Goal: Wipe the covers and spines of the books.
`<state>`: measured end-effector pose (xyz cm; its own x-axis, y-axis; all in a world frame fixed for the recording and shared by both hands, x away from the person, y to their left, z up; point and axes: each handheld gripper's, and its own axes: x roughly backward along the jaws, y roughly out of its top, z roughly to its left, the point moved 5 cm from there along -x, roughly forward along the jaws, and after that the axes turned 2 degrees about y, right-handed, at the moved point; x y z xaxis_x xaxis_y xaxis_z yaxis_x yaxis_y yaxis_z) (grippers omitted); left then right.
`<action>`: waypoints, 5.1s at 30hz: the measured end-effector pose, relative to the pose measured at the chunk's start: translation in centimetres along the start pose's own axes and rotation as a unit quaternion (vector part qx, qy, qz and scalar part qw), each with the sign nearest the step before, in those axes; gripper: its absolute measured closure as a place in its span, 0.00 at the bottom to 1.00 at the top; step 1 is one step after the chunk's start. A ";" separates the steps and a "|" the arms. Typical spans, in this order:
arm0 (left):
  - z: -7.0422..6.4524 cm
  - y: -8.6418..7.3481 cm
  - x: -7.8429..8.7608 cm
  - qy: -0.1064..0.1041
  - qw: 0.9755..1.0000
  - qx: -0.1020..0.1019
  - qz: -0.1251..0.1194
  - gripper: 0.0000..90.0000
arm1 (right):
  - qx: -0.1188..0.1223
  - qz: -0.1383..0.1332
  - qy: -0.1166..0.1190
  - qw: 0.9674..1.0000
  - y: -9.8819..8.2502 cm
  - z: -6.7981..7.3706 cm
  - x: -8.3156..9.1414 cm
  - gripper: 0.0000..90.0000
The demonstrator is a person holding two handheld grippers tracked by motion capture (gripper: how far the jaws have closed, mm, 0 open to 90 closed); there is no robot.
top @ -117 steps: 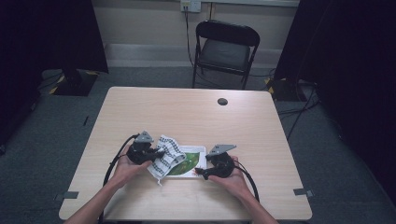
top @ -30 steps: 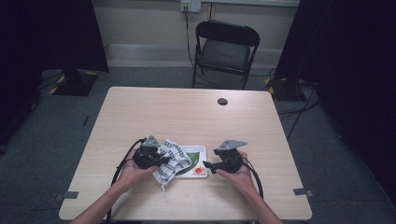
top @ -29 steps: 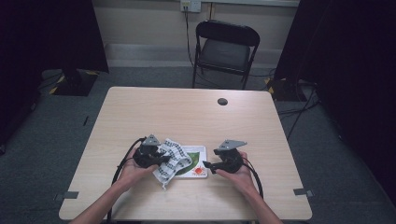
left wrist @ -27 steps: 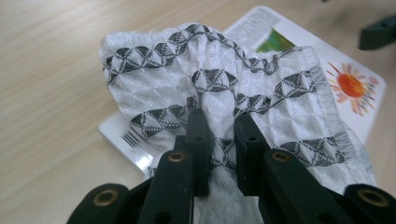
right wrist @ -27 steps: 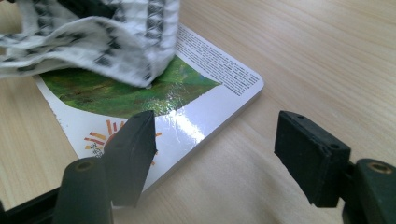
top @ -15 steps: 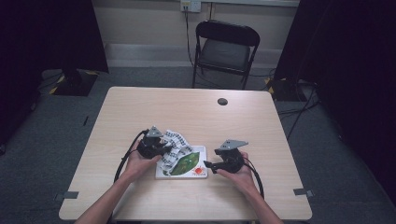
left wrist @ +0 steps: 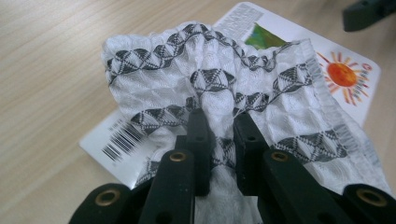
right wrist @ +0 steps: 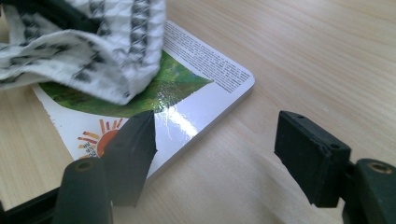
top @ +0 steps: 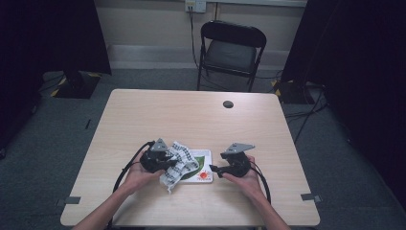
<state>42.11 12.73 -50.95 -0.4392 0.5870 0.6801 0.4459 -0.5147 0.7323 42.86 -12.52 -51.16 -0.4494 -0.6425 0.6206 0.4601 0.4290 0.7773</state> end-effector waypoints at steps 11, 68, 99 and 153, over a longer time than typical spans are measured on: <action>-3.3 -0.5 0.5 -0.045 0.998 -0.040 0.010 0.89 | -0.008 -0.016 -0.008 1.000 0.2 -0.5 1.0 0.31; 0.8 2.4 -2.6 0.014 1.000 0.023 0.002 0.88 | -0.015 -0.011 -0.016 1.000 -0.1 -1.2 1.1 0.31; -0.7 2.8 -3.1 -0.004 1.000 0.016 0.008 0.89 | -0.021 -0.038 -0.002 0.999 0.9 -0.6 1.9 0.17; -3.9 2.1 -3.2 -0.048 0.999 0.009 -0.017 0.89 | -0.029 -0.046 -0.006 0.999 0.8 -1.2 2.4 0.18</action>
<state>41.43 7.29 -51.44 -0.3775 0.6625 0.6470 0.4456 -0.4825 0.7541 43.01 -14.49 -49.20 -0.5006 -0.6694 0.5490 0.4610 0.3307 0.8235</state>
